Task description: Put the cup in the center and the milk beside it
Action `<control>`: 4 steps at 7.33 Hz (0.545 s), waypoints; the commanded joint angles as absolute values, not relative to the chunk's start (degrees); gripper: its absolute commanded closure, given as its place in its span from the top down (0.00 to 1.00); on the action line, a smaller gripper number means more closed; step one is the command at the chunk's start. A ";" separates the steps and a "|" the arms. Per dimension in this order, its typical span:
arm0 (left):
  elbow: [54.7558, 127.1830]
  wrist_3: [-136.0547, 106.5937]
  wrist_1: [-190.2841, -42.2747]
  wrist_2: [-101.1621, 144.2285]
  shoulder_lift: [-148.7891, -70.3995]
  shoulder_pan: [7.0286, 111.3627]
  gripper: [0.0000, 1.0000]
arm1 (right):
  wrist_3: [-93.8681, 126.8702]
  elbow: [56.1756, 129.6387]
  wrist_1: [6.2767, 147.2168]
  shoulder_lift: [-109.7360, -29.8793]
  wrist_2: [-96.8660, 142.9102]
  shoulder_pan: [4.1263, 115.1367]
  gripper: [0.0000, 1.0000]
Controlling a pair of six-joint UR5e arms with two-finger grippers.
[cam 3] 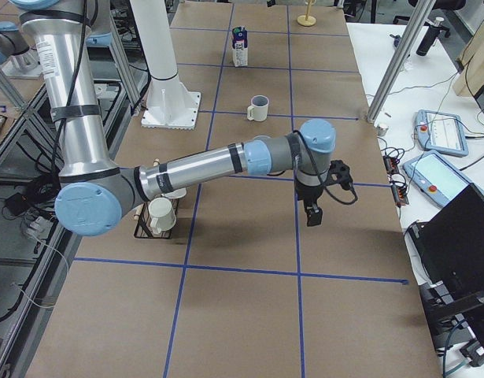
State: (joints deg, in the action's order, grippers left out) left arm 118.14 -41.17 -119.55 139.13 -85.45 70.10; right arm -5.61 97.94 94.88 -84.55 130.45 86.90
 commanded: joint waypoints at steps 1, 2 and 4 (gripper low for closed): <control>127.29 -43.06 -106.35 130.22 -83.51 63.15 0.99 | -16.28 97.13 94.83 -92.44 129.81 92.43 1.00; 131.79 -43.41 -98.17 126.25 -82.37 60.06 0.99 | -17.57 97.12 94.83 -93.85 129.90 94.03 1.00; 132.36 -53.56 -96.33 117.21 -82.09 48.84 0.99 | -17.58 95.98 94.83 -95.79 129.46 94.04 1.00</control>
